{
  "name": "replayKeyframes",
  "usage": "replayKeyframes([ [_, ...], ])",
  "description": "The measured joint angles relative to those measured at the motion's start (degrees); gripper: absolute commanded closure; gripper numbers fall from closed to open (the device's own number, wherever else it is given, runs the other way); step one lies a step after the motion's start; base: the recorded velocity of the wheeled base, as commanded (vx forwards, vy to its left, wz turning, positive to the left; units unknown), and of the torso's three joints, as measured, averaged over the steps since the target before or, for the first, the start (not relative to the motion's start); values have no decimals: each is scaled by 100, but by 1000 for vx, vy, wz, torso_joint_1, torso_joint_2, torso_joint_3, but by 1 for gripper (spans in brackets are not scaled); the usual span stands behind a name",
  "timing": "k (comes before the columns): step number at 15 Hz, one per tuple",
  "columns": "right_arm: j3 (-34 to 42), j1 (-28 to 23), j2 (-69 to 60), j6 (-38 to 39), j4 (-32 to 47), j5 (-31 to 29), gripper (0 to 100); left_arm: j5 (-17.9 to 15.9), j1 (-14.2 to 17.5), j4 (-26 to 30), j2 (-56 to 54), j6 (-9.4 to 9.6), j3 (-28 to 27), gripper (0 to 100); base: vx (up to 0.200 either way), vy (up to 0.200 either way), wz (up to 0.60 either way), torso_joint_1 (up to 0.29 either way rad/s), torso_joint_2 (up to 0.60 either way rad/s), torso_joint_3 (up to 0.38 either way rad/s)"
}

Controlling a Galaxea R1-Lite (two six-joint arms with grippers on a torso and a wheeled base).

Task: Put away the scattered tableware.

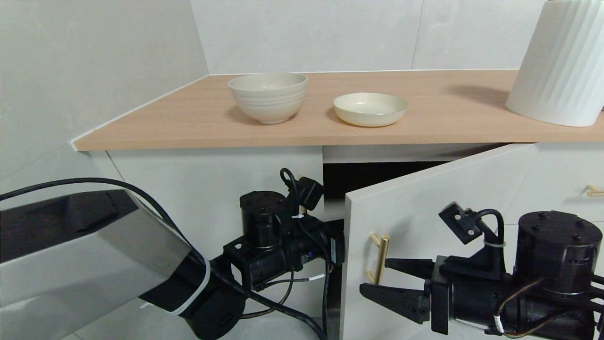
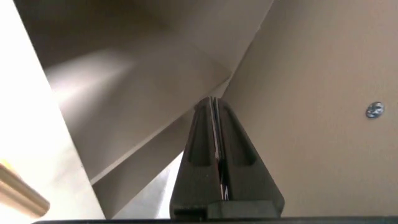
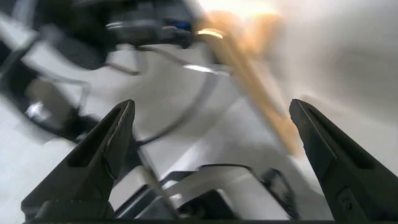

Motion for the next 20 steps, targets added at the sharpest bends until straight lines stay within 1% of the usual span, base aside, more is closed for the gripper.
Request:
replayKeyframes([
  [4,141,-210,-121,-2,-24,-118,0,-6,-89,-77,-90,4,134,100,0,0,0,0,0,0],
  [6,343,-295,-267,-112,-18,-129,0,-6,-100,-235,-182,6,391,100,0,0,0,0,0,0],
  [7,519,-322,-344,-233,-20,-217,0,-11,-105,-268,-239,6,514,100,0,0,0,0,0,0],
  [9,868,-346,-536,-347,-20,-639,0,-26,-111,-266,-319,4,645,100,0,0,0,0,0,0],
  [10,1006,-336,-647,-378,-22,-759,0,-33,-116,-266,-347,6,672,100,0,0,0,0,0,0],
  [11,1112,-335,-761,-396,-16,-817,0,-30,-119,-263,-369,6,680,100,0,0,0,0,0,0],
  [15,1919,-315,-1382,-429,6,-883,0,-48,-190,-261,-386,6,656,100,0,0,0,0,0,0],
  [19,2030,-313,-1574,-429,2,-894,0,-55,-278,-236,-350,-13,545,100,0,0,0,0,0,0],
  [20,2037,-313,-1601,-429,4,-896,0,-56,-301,-235,-341,-16,532,100,-200,0,0,2,2,2],
])
